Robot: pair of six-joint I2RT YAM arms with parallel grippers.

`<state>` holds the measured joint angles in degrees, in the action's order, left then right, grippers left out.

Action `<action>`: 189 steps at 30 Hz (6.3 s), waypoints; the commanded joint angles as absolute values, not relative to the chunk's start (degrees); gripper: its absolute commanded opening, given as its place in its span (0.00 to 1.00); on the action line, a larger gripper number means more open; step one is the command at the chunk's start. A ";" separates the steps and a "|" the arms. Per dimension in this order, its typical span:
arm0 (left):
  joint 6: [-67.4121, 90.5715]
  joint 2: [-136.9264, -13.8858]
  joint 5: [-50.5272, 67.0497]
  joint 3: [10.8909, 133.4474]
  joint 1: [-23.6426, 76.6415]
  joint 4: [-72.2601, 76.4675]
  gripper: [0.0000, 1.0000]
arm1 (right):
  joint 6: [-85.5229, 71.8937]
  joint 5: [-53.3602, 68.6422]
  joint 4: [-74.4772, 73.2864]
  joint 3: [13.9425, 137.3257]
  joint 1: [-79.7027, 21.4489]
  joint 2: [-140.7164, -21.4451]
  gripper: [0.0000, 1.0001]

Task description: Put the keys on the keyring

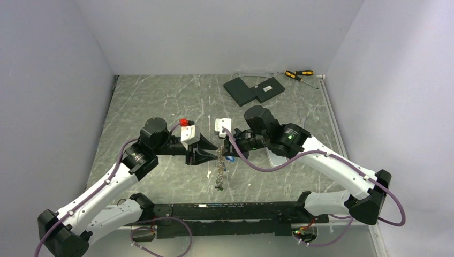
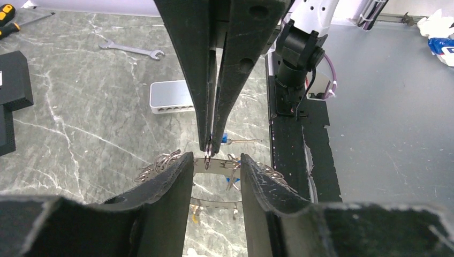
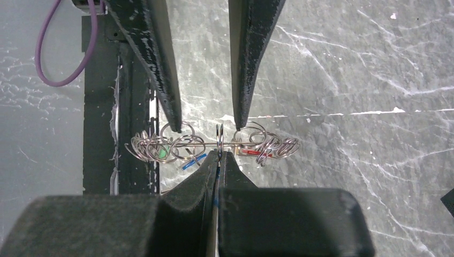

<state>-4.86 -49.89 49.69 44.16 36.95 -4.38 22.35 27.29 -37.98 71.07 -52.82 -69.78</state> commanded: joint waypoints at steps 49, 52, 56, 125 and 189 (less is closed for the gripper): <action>2.26 -46.64 52.29 44.14 35.77 7.36 0.00 | 10.81 39.38 -9.30 56.95 -44.25 -55.38 0.47; 2.21 -46.52 52.33 44.12 35.68 7.27 0.00 | 10.02 42.30 -8.44 57.28 -44.30 -56.50 0.46; 2.21 -46.15 52.12 44.04 35.68 7.37 0.00 | 9.12 45.71 -6.97 57.35 -44.30 -57.36 0.45; 0.71 -49.31 53.60 46.06 34.80 1.99 0.43 | 15.72 44.91 -20.03 62.64 -44.30 -62.33 0.00; -1.39 -50.44 55.00 46.41 36.30 -0.44 0.00 | 18.39 38.24 -26.30 67.32 -49.14 -63.72 0.51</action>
<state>-0.89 -52.71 54.52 44.86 36.05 -2.09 18.55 37.82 -31.07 67.53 -48.93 -66.98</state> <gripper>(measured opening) 0.012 0.461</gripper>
